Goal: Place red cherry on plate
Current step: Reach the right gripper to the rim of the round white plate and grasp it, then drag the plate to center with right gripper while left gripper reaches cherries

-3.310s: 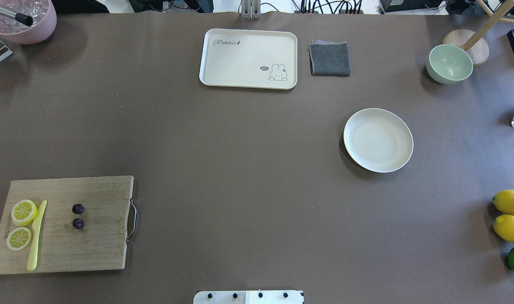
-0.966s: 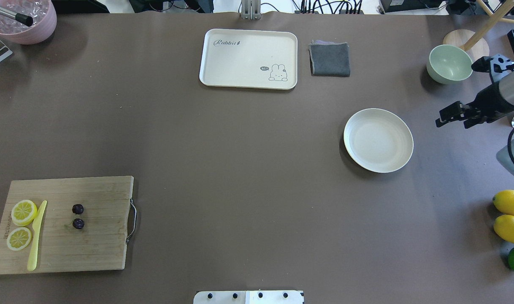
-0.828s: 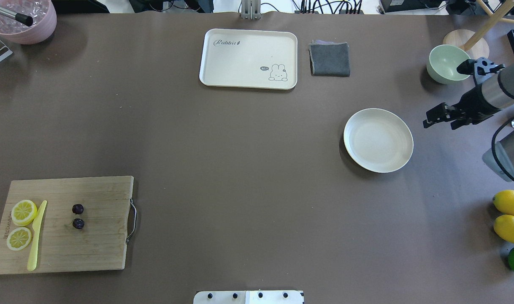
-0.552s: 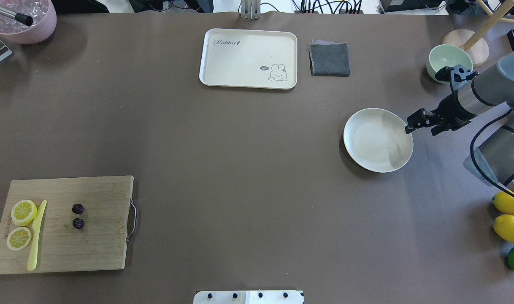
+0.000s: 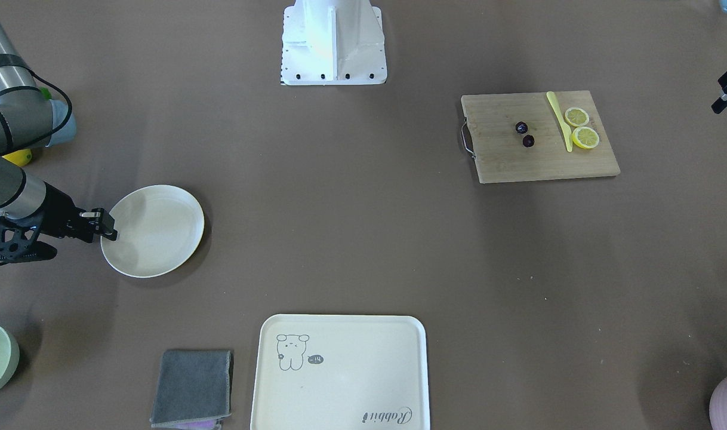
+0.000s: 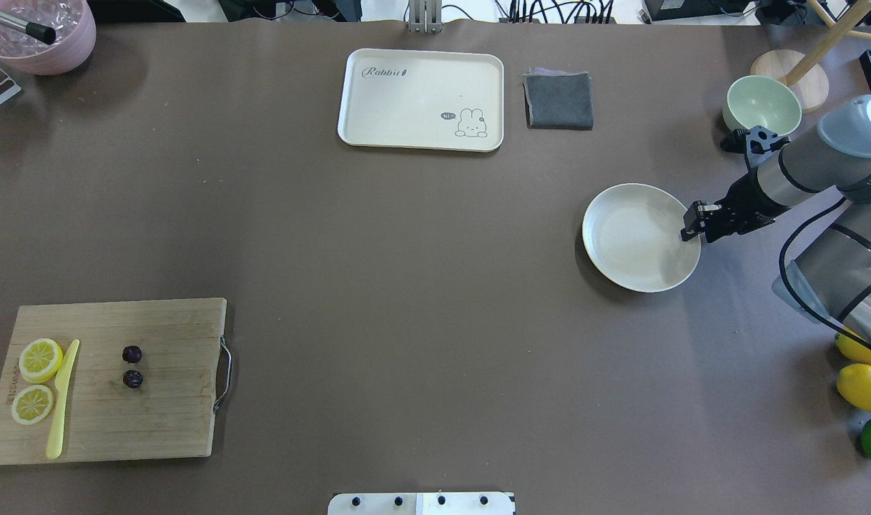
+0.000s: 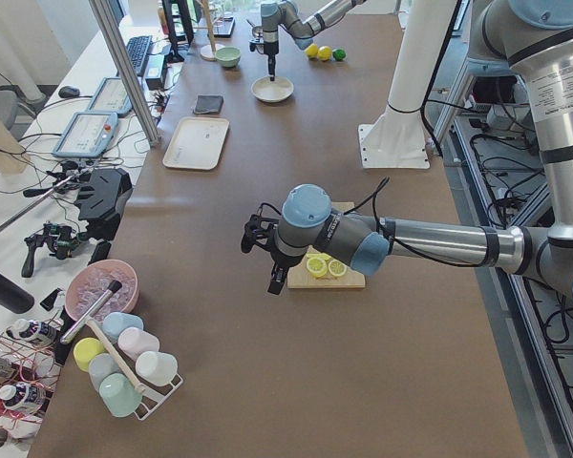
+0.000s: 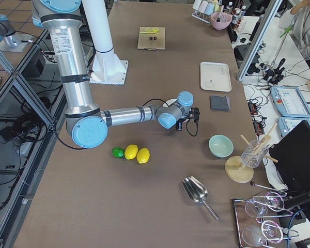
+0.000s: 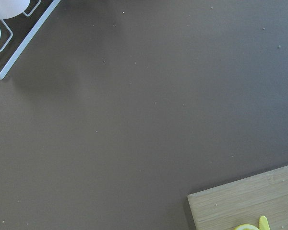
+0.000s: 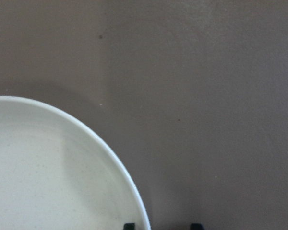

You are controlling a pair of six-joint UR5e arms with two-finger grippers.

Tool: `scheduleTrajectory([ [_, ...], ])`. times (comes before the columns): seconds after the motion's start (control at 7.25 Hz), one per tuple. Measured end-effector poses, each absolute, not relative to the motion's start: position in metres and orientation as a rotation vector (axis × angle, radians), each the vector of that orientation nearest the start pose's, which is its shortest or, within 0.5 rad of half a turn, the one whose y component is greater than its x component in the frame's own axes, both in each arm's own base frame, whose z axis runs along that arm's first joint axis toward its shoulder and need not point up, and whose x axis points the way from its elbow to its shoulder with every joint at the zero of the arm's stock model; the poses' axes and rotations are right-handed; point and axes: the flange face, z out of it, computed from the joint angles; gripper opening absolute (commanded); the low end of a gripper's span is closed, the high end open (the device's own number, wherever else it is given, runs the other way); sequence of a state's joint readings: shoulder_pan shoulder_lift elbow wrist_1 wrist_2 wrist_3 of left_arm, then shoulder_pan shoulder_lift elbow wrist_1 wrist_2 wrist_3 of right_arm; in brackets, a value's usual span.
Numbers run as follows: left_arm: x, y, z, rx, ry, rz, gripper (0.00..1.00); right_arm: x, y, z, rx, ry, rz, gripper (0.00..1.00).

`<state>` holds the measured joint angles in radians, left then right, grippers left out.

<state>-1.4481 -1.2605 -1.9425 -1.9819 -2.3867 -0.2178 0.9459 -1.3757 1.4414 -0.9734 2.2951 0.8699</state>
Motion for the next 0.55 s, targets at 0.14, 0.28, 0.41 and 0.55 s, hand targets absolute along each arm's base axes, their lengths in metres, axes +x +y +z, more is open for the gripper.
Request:
scheduleTrajectory([
  [0.14,-0.013,-0.386,0.559,0.303,0.864,0.105,0.97,-0.296,-0.524,0.549,-0.015,-0.95,-0.017,0.0],
  [0.28,-0.012,-0.386,0.557,0.298,0.868,0.096,0.97,-0.296,-0.523,0.544,-0.025,-0.964,-0.015,0.0],
  [0.41,-0.005,-0.388,0.553,0.283,0.879,0.07,0.97,-0.298,-0.523,0.528,-0.037,-0.99,0.003,0.0],
  [0.55,0.014,-0.392,0.543,0.255,0.906,0.027,0.96,-0.303,-0.525,0.498,-0.054,-1.033,0.04,0.0],
])
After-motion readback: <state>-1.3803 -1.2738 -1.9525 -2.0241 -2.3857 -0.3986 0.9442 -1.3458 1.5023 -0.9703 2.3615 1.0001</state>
